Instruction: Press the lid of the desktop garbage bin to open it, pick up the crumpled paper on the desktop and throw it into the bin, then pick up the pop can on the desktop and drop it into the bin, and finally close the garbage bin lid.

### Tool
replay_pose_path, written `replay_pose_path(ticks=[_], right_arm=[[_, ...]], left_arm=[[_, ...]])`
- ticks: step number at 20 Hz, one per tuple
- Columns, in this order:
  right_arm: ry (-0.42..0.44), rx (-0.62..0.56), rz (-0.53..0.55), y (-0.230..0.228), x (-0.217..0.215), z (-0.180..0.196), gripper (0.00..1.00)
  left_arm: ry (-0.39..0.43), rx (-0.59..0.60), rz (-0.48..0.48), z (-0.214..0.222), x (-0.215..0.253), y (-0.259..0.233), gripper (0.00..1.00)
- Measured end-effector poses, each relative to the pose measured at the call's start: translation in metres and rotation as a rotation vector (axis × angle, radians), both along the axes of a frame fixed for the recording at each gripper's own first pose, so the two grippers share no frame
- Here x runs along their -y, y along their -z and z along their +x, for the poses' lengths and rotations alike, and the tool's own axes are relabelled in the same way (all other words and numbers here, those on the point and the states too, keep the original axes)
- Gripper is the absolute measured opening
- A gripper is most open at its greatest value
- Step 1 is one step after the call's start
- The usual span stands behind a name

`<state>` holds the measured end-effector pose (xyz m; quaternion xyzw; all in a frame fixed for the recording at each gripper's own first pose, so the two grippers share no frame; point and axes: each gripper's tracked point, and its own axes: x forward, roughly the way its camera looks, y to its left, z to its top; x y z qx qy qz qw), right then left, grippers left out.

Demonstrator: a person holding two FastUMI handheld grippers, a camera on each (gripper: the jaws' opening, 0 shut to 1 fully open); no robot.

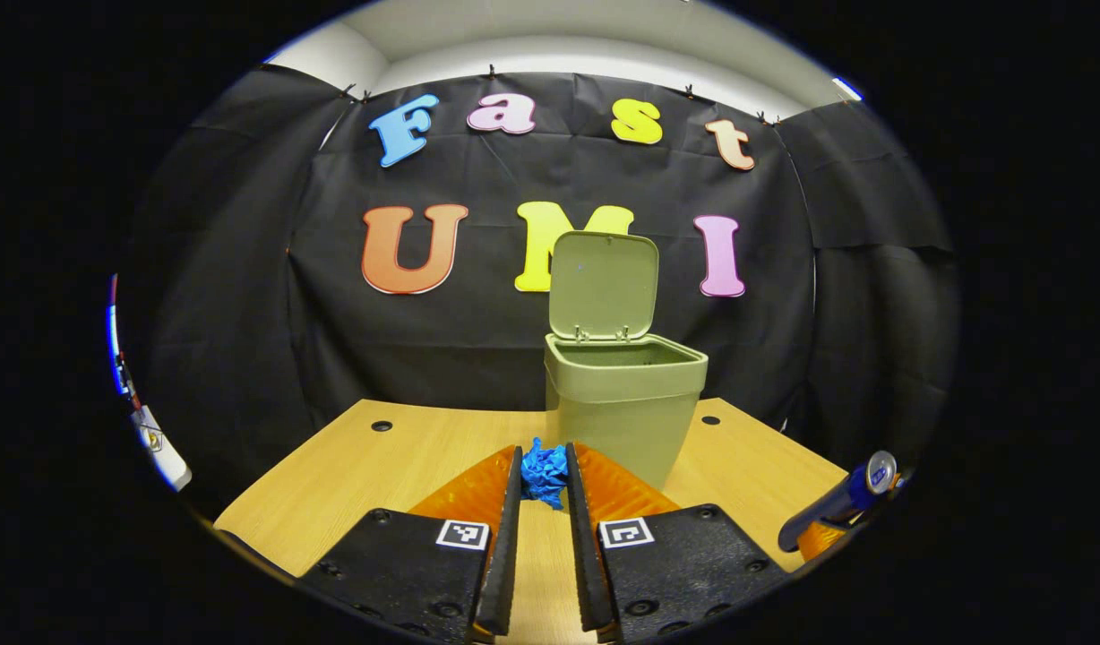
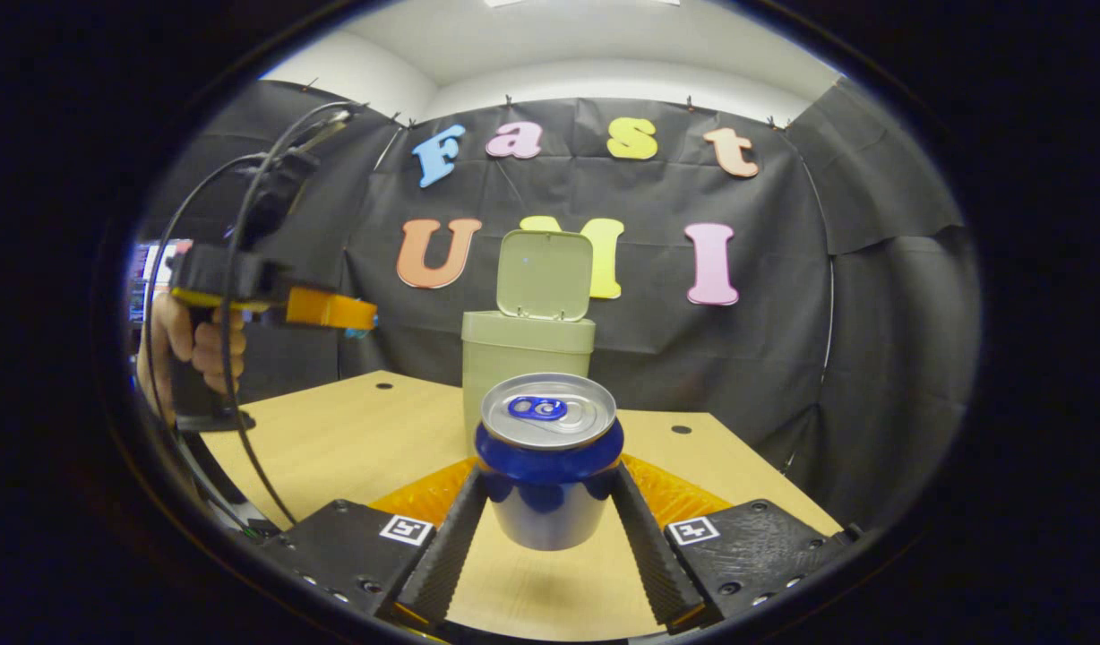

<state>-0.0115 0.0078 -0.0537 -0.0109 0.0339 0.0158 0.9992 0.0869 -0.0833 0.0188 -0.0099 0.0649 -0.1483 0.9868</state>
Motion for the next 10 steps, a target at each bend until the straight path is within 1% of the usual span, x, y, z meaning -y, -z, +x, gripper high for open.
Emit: replay_pose_path(ticks=[1,2,3,4,5,6,7,10], right_arm=[[-0.007,-0.004,0.0,0.001,-0.001,0.0,0.8],[-0.012,-0.007,-0.005,0.001,-0.001,-0.001,0.8],[-0.01,-0.012,-0.007,0.002,0.001,-0.001,0.8],[-0.007,-0.019,-0.002,0.003,0.004,0.0,0.8],[-0.01,-0.026,0.007,0.005,0.005,0.0,0.8],[-0.015,-0.031,0.014,0.005,0.005,0.0,0.8],[-0.019,-0.035,0.019,0.005,0.004,0.001,0.8],[-0.019,-0.027,0.014,0.0,0.006,-0.001,0.8]], left_arm=[[0.007,-0.006,-0.002,0.011,0.005,-0.008,0.31],[0.022,0.0,-0.013,0.023,0.014,-0.019,0.36],[0.039,0.005,-0.012,0.034,0.025,-0.027,0.31],[0.049,0.021,-0.002,0.046,0.032,-0.035,0.31],[0.088,0.033,-0.005,0.059,0.048,-0.044,0.31],[0.106,0.025,-0.003,0.071,0.059,-0.047,0.35],[0.109,0.025,0.008,0.086,0.065,-0.05,0.31],[0.127,0.025,0.026,0.121,0.083,-0.054,0.3]])
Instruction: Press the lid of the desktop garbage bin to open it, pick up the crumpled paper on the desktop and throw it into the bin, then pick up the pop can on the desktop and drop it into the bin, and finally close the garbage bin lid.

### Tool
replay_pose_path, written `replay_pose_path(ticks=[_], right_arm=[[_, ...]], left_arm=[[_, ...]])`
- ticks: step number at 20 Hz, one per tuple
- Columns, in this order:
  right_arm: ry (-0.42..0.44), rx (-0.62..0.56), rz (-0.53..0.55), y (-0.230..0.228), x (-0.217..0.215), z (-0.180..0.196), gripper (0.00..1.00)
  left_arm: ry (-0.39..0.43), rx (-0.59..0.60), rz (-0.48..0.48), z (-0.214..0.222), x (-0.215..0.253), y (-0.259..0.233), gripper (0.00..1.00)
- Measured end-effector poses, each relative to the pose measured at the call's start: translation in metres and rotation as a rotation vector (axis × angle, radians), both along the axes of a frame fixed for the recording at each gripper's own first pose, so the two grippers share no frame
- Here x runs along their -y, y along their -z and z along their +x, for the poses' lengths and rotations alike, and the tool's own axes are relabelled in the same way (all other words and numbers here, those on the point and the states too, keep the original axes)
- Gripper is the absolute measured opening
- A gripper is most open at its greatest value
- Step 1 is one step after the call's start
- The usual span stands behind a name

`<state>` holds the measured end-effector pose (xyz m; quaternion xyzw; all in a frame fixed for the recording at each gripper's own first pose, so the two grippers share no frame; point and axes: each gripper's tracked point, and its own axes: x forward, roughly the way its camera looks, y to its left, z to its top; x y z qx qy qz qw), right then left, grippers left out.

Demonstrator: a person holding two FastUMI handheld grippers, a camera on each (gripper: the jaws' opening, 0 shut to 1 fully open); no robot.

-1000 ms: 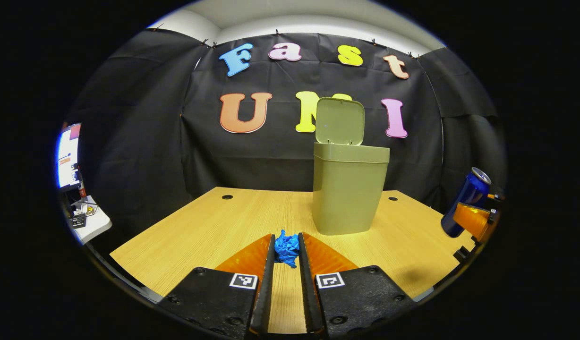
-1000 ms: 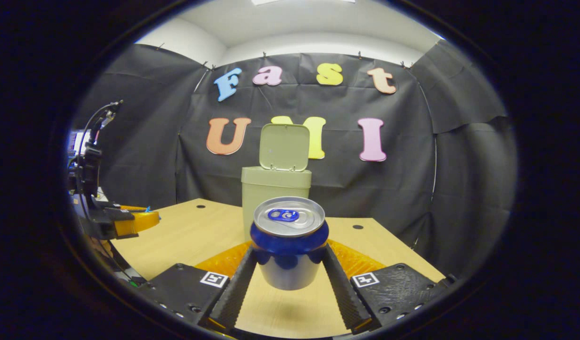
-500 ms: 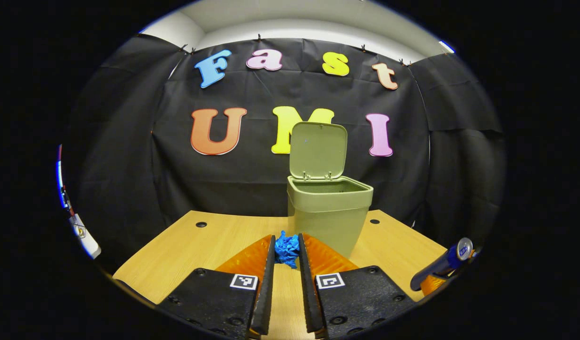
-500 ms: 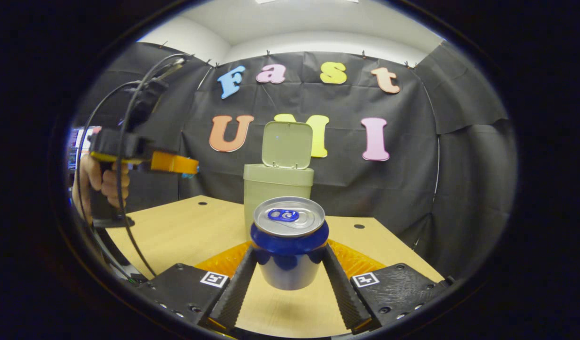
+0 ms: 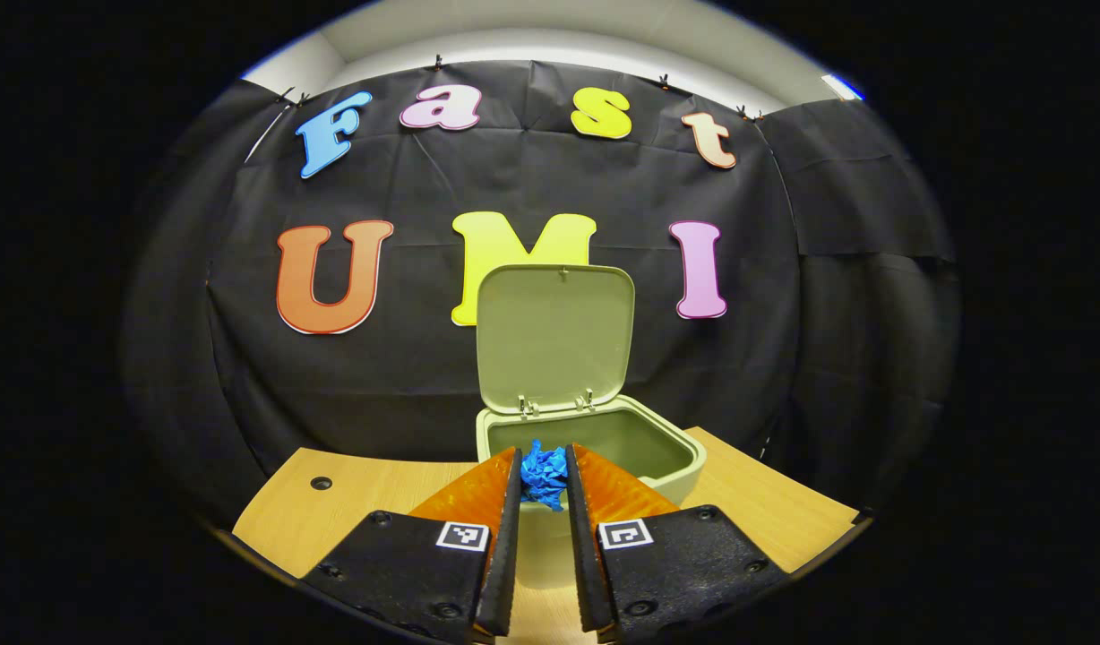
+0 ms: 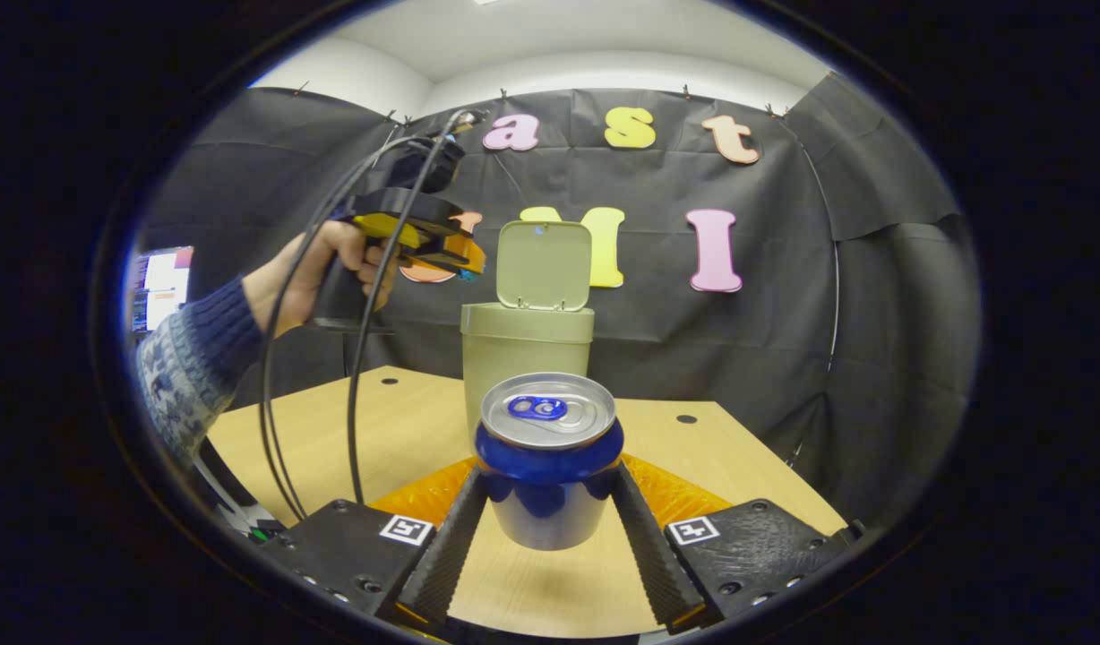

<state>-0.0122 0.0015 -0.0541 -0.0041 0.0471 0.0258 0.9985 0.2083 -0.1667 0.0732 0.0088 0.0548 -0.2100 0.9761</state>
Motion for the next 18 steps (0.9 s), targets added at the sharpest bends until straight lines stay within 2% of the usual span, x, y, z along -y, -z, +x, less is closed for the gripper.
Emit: replay_pose_path(ticks=[2,5,9,10,11,12,15,18], right_arm=[[-0.004,0.005,-0.003,-0.001,0.001,-0.002,0.8],[-0.011,0.001,0.002,0.0,0.003,-0.003,0.8],[-0.004,0.009,0.005,-0.002,0.009,-0.004,0.8],[-0.002,0.008,0.005,-0.002,0.01,-0.004,0.8],[-0.002,0.007,0.006,-0.001,0.01,-0.003,0.8],[-0.002,0.007,0.008,-0.001,0.01,-0.003,0.8],[-0.003,-0.006,0.018,0.004,0.01,0.0,0.8],[-0.001,-0.01,0.016,0.005,0.011,0.0,0.8]], left_arm=[[0.046,0.01,0.011,0.006,0.023,-0.003,0.31],[0.018,0.012,0.05,0.02,0.026,0.003,0.3],[0.003,-0.051,0.004,0.02,0.029,0.02,0.3],[0.007,-0.07,-0.005,0.019,0.03,0.023,0.37],[0.019,-0.088,-0.002,0.017,0.033,0.027,0.32],[0.018,-0.082,0.009,0.017,0.033,0.028,0.37],[0.001,-0.063,0.039,0.019,0.029,0.029,0.43],[0.006,-0.088,0.043,0.016,0.031,0.039,0.83]])
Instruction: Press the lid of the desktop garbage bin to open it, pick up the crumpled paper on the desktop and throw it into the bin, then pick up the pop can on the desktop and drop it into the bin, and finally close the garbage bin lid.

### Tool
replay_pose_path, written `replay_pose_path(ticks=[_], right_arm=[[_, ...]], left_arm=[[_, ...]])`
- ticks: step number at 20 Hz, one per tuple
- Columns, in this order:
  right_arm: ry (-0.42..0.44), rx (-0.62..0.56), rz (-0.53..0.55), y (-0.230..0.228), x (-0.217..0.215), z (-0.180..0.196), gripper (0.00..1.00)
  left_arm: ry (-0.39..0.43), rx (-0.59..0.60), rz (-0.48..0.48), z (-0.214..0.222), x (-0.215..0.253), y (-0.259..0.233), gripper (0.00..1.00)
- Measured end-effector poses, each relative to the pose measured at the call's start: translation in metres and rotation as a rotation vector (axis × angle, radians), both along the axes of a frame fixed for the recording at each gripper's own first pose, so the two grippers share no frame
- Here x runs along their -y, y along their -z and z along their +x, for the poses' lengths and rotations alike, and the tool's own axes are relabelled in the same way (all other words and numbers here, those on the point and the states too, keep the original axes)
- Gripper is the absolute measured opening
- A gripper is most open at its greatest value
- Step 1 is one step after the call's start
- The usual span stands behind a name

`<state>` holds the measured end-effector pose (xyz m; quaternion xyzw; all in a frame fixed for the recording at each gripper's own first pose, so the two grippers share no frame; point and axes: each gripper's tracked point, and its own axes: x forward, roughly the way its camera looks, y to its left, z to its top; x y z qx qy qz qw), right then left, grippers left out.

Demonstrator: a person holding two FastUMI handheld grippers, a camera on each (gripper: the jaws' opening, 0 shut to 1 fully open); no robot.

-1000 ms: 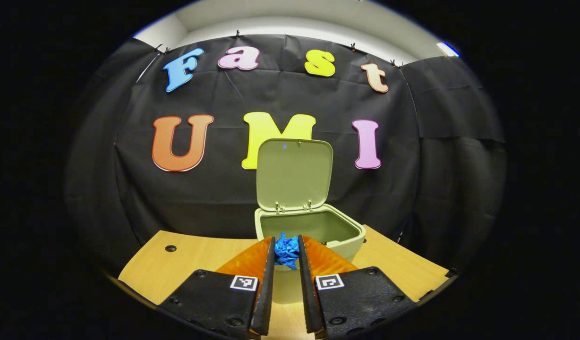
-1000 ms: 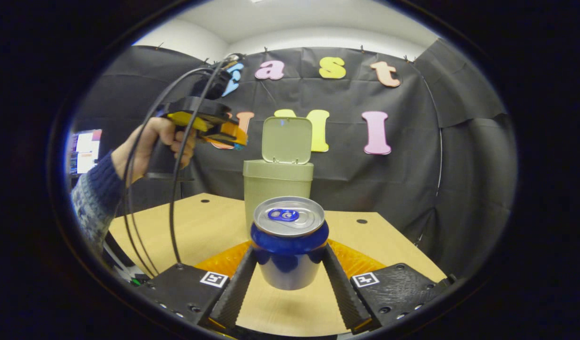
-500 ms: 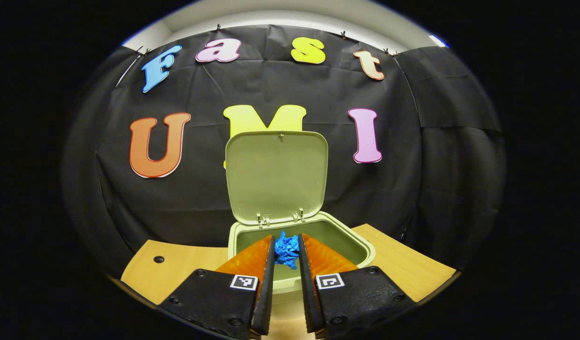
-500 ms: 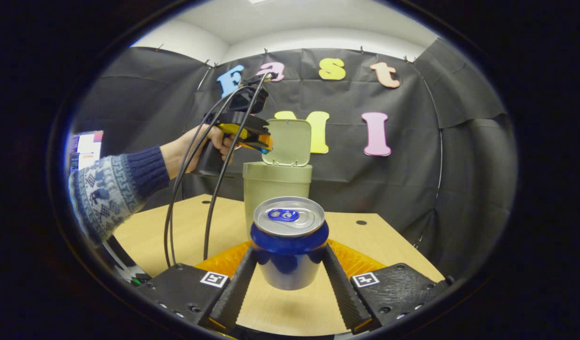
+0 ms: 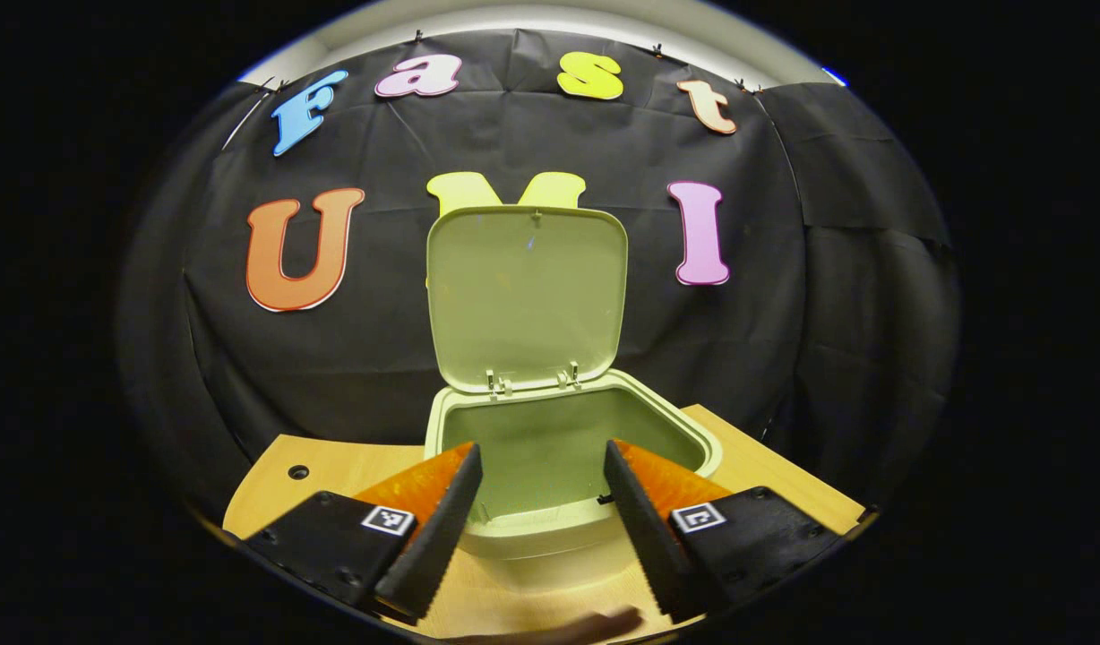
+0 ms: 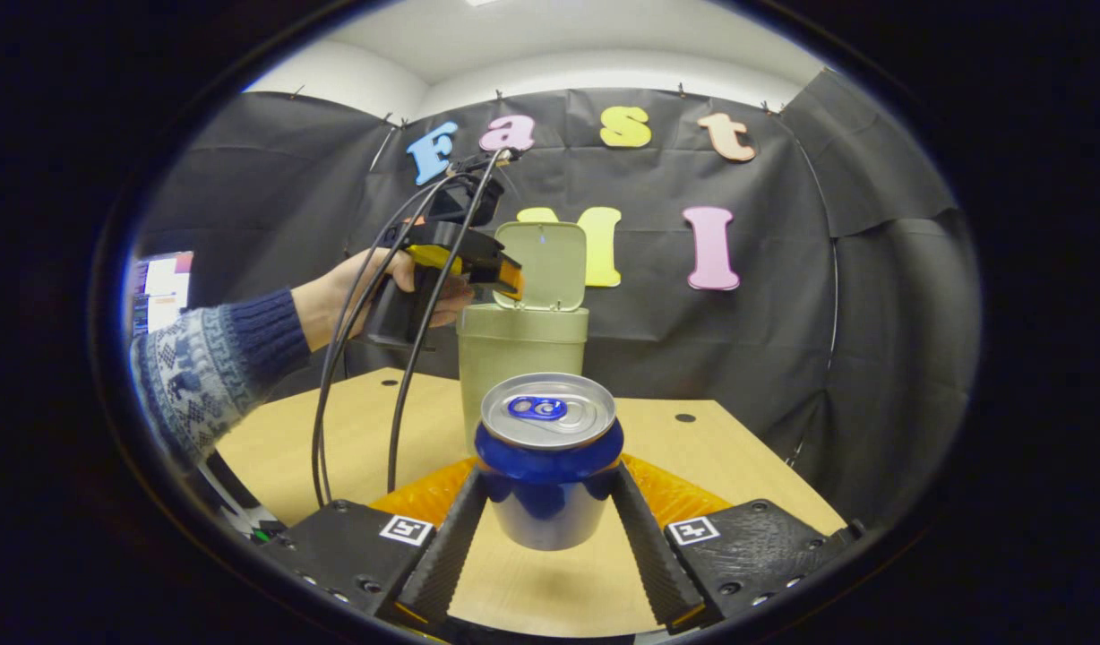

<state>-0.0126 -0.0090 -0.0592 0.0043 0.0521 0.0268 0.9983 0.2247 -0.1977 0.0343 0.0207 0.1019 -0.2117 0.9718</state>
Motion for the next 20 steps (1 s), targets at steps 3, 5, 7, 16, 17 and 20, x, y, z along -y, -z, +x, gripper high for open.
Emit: replay_pose_path(ticks=[3,5,7,16,17,20], right_arm=[[0.001,-0.003,0.003,0.001,0.001,0.002,0.81],[0.003,-0.002,0.0,0.001,0.001,0.002,0.8],[0.003,-0.006,-0.006,0.004,0.003,0.002,0.8],[0.033,-0.003,0.01,0.002,0.012,0.004,0.8],[0.034,-0.002,0.008,0.002,0.01,0.004,0.8],[0.039,-0.002,0.004,0.004,0.01,0.006,0.8]], left_arm=[[-0.028,0.012,-0.018,0.002,-0.006,-0.003,1.0],[-0.039,0.017,-0.009,0.0,-0.009,-0.003,1.0],[-0.047,0.035,0.006,-0.005,-0.013,-0.006,1.0],[-0.079,0.131,0.017,-0.074,-0.029,-0.009,0.99],[-0.081,0.121,0.001,-0.088,-0.032,-0.006,0.99],[-0.103,0.159,-0.039,-0.122,-0.044,-0.01,0.99]])
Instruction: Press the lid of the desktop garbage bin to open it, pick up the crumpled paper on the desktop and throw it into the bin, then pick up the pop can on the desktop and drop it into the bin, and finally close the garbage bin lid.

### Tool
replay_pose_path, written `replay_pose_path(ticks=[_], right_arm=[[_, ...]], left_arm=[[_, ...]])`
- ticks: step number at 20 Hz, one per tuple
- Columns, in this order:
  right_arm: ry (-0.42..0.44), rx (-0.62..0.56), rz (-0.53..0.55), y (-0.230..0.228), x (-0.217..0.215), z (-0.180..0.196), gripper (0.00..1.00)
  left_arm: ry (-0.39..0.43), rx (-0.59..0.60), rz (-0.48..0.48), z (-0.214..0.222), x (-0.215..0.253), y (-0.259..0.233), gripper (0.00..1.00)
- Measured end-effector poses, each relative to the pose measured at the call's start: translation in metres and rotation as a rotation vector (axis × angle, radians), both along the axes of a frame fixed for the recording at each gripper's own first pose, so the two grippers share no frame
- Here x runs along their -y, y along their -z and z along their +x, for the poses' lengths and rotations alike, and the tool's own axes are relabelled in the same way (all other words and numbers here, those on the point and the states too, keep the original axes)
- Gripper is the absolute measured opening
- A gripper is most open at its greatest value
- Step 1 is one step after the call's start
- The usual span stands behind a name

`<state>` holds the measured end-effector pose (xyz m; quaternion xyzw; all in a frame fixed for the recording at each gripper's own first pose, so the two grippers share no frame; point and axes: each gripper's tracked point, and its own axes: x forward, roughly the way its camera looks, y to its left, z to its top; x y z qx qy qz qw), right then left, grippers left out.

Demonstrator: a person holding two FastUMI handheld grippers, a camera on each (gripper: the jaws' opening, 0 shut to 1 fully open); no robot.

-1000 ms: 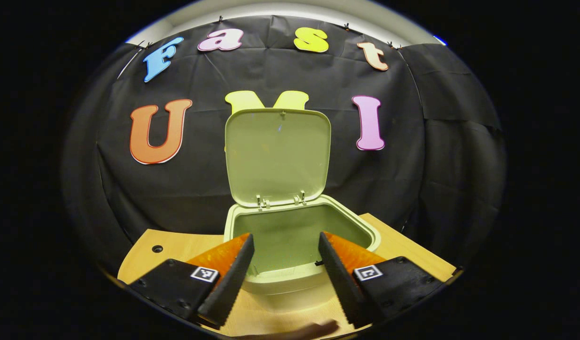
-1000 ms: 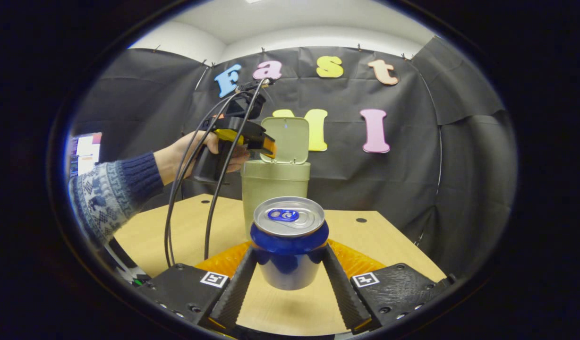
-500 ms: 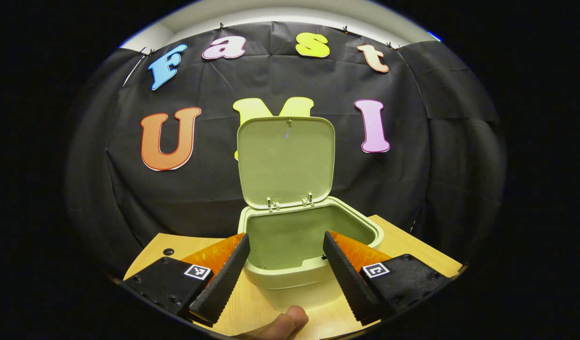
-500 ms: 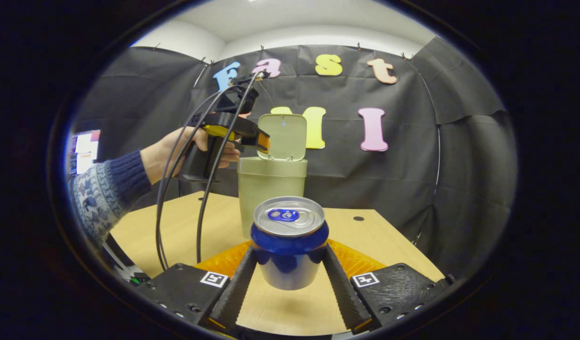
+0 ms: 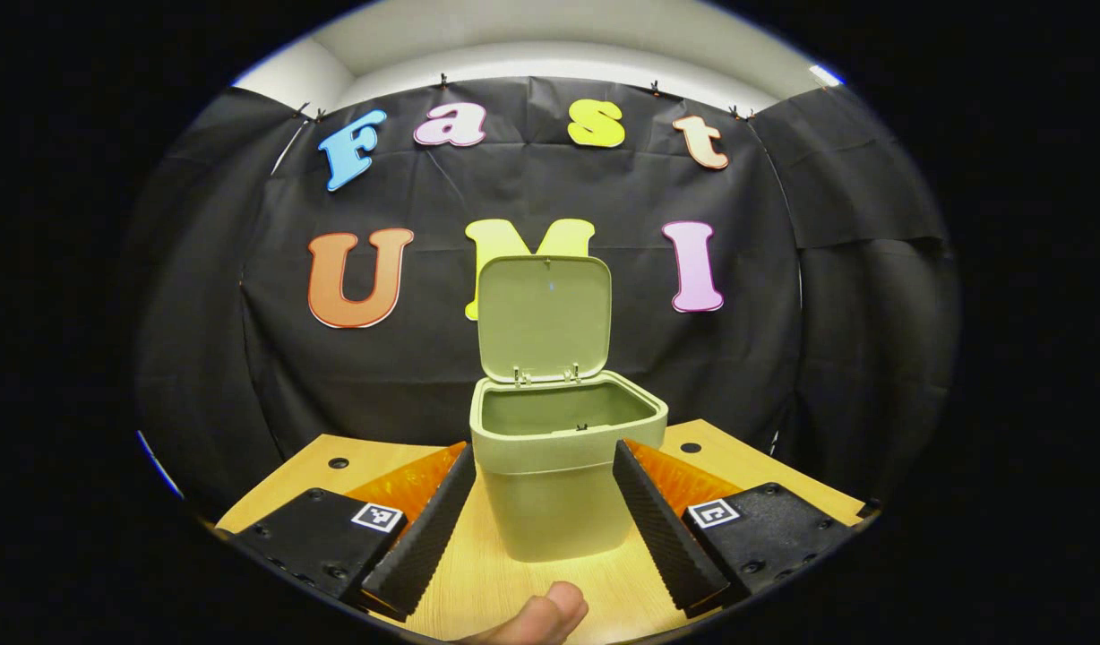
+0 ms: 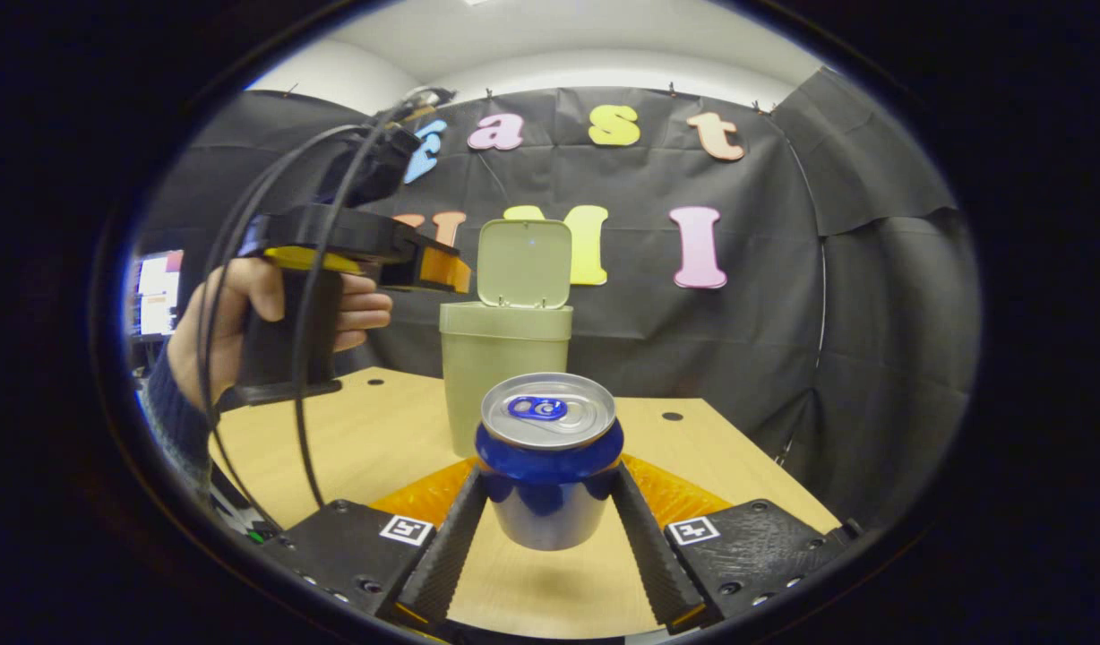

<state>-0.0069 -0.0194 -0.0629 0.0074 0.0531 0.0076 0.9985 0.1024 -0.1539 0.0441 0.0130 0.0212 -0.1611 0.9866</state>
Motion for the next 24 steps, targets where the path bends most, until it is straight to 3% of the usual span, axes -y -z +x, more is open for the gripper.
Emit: replay_pose_path(ticks=[4,12,17,24], right_arm=[[-0.037,-0.031,0.055,0.006,-0.012,-0.001,0.8],[-0.037,-0.049,0.042,0.012,-0.021,0.002,0.8],[-0.047,-0.06,0.022,0.02,-0.033,0.001,0.8],[-0.057,-0.025,0.015,-0.02,-0.034,0.026,0.8]], left_arm=[[-0.048,0.042,0.016,-0.044,-0.026,0.001,0.99],[-0.134,0.058,0.0,-0.107,-0.076,0.025,0.99],[-0.135,0.04,-0.002,-0.118,-0.09,0.048,0.99],[-0.11,0.001,0.005,-0.114,-0.091,0.061,0.99]])
